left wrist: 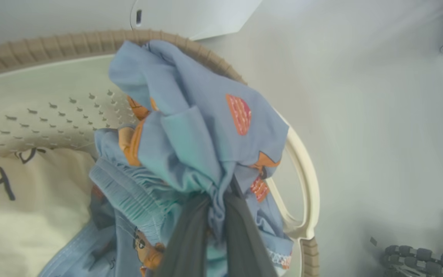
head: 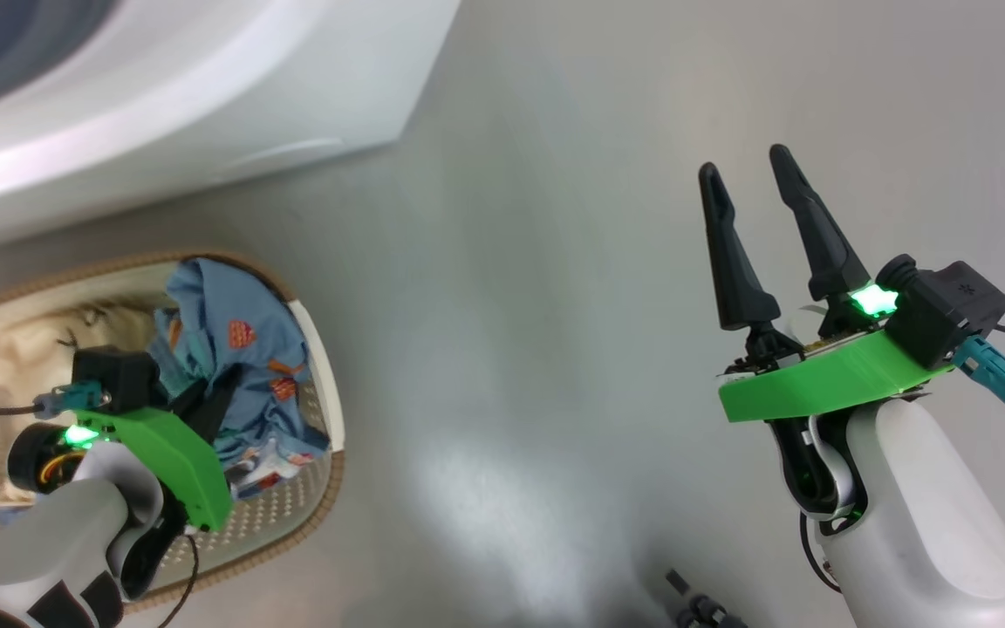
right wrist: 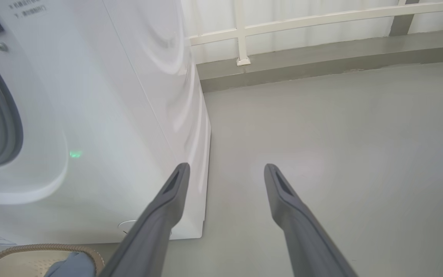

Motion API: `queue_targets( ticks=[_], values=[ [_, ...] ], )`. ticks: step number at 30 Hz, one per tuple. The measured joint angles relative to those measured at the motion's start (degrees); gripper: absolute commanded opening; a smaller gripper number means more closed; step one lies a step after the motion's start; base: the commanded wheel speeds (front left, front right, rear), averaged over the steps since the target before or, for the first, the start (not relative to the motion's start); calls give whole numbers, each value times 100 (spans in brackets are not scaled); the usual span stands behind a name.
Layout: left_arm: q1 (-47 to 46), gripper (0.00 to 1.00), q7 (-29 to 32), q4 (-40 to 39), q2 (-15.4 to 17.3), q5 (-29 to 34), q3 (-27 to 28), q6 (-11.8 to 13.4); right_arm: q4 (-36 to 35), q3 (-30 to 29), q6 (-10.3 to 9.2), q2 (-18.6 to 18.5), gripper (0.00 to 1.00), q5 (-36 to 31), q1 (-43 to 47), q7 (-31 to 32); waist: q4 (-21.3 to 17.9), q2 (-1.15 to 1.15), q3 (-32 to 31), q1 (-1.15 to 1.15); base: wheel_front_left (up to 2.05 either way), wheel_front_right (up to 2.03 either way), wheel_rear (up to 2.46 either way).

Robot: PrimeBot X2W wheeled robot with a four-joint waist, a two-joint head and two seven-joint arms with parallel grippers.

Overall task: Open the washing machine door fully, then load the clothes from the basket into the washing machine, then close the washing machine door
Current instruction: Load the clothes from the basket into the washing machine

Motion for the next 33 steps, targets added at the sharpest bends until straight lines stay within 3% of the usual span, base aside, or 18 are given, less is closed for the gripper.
queue_targets(
  ticks=[12, 33],
  values=[
    [1088, 0, -1, -945, -36, 855, 1837, 0, 381, -141, 0, -3, 100, -26, 191, 0, 356, 0, -1032, -1, 0, 0, 0],
    [3038, 0, -1, -2288, -610, 2421, 4637, 5, 817, -433, 0, -132, 100, -112, 929, 0, 1049, 0, -2810, 0, 0, 0, 0]
  ],
)
